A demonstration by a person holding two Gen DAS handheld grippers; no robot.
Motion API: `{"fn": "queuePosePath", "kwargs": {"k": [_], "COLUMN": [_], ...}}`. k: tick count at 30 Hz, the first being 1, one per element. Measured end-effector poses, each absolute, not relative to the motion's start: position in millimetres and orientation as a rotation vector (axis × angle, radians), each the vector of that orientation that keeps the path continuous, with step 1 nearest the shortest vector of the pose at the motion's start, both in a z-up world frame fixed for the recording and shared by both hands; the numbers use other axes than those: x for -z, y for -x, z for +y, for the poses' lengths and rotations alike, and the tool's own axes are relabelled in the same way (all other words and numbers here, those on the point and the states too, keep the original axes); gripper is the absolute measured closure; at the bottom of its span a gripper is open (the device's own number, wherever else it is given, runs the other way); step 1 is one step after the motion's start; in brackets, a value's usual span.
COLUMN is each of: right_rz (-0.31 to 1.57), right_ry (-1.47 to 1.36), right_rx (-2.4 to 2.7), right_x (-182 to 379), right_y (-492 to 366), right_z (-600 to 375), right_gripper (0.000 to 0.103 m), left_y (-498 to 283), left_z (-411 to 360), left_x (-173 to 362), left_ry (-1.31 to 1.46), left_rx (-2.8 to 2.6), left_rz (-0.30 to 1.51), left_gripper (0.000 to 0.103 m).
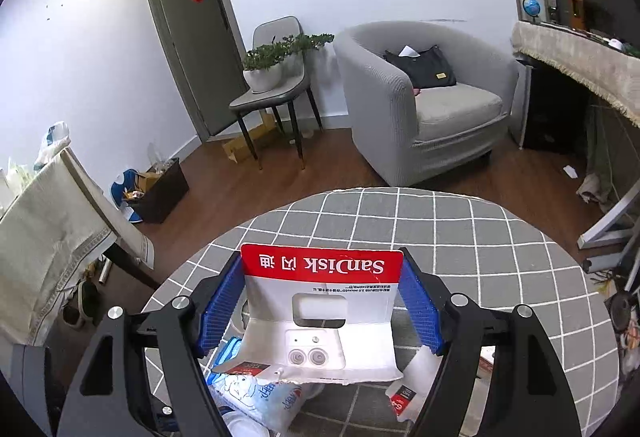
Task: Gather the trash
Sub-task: 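Grasp the clear plastic lid with the left gripper while the right grasps the red-white SanDisk package, then carry the clear lid and SanDisk package from the table over the teal bin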
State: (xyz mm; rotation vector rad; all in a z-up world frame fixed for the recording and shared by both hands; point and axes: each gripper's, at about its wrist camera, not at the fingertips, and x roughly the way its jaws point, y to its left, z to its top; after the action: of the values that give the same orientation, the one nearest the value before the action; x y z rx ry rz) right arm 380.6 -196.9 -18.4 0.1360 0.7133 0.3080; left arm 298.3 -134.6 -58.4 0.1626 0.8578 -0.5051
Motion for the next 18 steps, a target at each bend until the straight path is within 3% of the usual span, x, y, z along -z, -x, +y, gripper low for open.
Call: {"fn": "queuePosePath", "kwargs": {"k": [5, 18], "right_rz": [0.713, 0.724], "right_ry": [-0.152, -0.157], "right_rx": [-0.309, -0.309], "right_x": [17, 16], "right_y": [-379, -362], "right_z": [-200, -193], "right_gripper": [0.027, 0.027], "left_y": [-300, -283], "left_z": [-132, -96], "left_x": [58, 42], "left_ry": [-0.154, -0.103], "left_rx": [0.486, 0.465], "left_rz": [0.865, 0.830], "left_gripper": [0.061, 0.061]}}
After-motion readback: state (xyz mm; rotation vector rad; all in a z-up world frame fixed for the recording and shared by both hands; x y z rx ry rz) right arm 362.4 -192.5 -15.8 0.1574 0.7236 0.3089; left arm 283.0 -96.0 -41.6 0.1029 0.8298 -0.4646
